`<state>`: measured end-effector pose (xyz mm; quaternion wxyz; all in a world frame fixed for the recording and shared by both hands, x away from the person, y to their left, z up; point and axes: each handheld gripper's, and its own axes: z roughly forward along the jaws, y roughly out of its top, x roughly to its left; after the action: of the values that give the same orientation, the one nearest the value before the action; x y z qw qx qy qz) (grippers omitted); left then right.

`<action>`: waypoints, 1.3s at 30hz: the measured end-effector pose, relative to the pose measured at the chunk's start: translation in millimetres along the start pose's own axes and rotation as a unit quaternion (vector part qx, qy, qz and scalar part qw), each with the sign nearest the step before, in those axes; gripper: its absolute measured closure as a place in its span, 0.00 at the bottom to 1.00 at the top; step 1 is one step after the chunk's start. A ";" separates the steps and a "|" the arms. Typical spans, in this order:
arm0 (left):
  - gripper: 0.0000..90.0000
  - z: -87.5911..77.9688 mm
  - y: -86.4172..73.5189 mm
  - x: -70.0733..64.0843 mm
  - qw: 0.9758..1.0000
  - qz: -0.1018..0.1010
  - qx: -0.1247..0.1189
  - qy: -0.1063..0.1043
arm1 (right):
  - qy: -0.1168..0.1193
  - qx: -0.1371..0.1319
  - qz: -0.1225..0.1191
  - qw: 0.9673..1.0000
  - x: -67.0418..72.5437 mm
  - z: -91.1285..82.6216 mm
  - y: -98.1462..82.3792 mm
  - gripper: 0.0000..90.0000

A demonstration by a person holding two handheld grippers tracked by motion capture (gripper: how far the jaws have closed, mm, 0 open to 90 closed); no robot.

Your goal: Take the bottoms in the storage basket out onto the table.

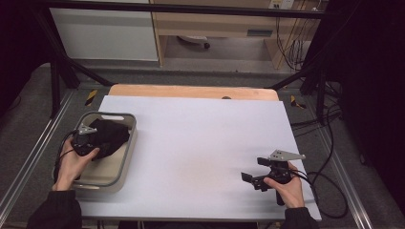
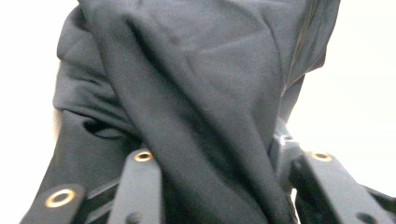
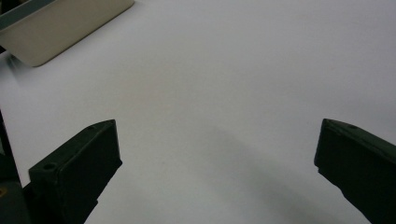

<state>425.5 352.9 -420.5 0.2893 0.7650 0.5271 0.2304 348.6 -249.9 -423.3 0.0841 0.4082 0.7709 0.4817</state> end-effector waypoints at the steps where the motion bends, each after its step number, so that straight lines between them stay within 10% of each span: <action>1: 0.67 -0.2 -0.1 -0.6 1.000 0.003 0.001 0.000 | 0.000 0.000 -0.001 1.000 -0.1 0.2 0.0 0.01; 39: 0.83 -14.0 1.3 -0.7 0.999 0.005 -0.035 -0.009 | 0.000 0.000 -0.002 1.000 -0.4 0.5 -0.1 0.01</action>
<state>416.9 354.7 -409.5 0.3198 0.7589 0.5124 0.2434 349.1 -249.8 -423.7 0.0851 0.4066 0.7717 0.4815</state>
